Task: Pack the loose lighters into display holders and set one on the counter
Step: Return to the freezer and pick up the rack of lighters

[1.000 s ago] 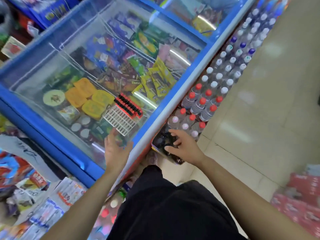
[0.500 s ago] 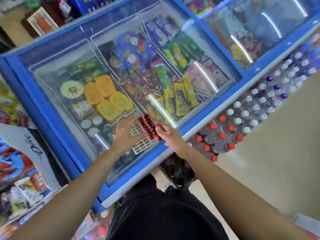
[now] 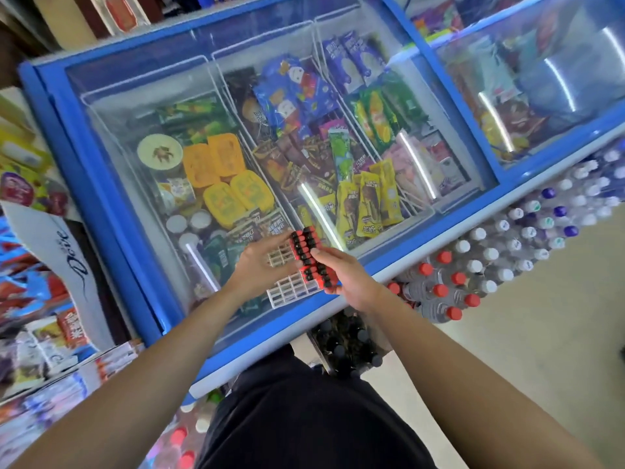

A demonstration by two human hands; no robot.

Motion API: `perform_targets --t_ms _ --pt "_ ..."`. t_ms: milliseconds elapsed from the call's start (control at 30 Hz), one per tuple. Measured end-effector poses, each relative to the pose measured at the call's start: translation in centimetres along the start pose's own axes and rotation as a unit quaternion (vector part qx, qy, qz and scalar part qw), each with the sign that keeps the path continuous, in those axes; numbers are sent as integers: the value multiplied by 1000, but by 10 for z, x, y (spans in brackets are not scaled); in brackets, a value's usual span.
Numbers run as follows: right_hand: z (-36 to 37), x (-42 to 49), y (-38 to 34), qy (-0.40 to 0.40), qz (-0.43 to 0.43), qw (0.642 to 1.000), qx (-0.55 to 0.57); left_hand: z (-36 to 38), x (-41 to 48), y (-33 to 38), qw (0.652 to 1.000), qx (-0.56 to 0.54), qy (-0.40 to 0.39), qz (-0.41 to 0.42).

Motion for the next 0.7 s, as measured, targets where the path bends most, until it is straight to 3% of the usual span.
perform_targets --t_ms 100,233,433,533,700 --pt "0 -2 -2 23 -19 999 -34 -3 -1 0 999 -25 -20 -32" --pt "2 -6 -3 43 -25 999 21 -3 -5 0 996 -64 -44 -39" --pt "9 -15 2 34 -60 994 79 -17 -16 4 993 -111 0 -31" --pt "10 -21 3 6 -87 991 105 -25 -26 2 987 -147 69 -24" --pt "2 -58 3 0 -108 989 102 -15 -58 -5 975 -192 80 -81"
Point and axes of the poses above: each hand's wrist, its own x-axis towards the middle knuckle, its own z-axis out of the palm, y = z × x, the point moved 2 cm from there along x, towards the middle knuckle, and after that the axes turned 11 degrees about -x, right-handed, at the moved point
